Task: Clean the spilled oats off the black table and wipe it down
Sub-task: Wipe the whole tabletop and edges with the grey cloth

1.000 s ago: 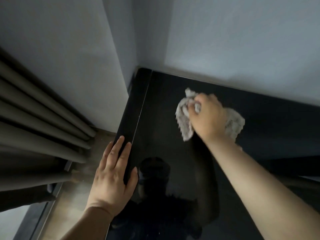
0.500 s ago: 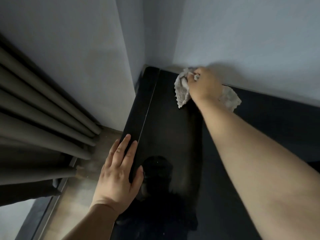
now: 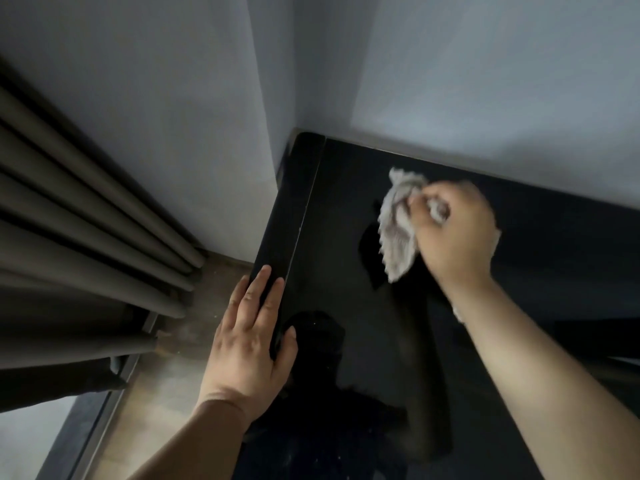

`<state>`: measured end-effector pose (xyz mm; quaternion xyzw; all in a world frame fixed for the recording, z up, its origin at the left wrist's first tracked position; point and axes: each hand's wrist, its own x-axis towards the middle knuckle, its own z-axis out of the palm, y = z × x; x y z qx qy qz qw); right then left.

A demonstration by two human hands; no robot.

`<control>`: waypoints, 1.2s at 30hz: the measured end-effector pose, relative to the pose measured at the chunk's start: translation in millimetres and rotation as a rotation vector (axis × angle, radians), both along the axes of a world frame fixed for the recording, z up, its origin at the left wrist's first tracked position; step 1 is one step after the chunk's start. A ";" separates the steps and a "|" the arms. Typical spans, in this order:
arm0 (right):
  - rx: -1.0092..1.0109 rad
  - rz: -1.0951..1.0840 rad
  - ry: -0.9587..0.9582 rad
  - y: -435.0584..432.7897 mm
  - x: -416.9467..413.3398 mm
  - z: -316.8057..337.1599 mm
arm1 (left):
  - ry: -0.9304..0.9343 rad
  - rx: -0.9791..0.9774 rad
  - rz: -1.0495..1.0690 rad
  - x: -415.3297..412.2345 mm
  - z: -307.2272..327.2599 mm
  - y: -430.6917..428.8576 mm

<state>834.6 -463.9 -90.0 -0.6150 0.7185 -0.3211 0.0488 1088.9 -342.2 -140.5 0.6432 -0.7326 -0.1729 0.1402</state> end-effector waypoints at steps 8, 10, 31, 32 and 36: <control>0.278 -0.215 0.305 -44.7 -17.3 -46.0 | -0.017 -0.014 -0.001 -2.2 -0.3 0.4; 0.187 -0.154 0.366 -32.9 -11.4 -48.2 | -0.023 -0.009 -0.005 -2.1 0.1 0.3; 0.315 -0.323 0.312 19.8 -17.1 -43.1 | 0.005 -0.023 0.003 0.3 -0.8 0.7; 0.307 -0.341 0.312 21.4 -16.0 -43.5 | 0.002 -0.024 0.002 0.4 -1.0 1.0; 0.352 -0.281 0.295 22.0 -15.8 -35.6 | -0.013 -0.015 0.001 1.0 -0.8 -0.1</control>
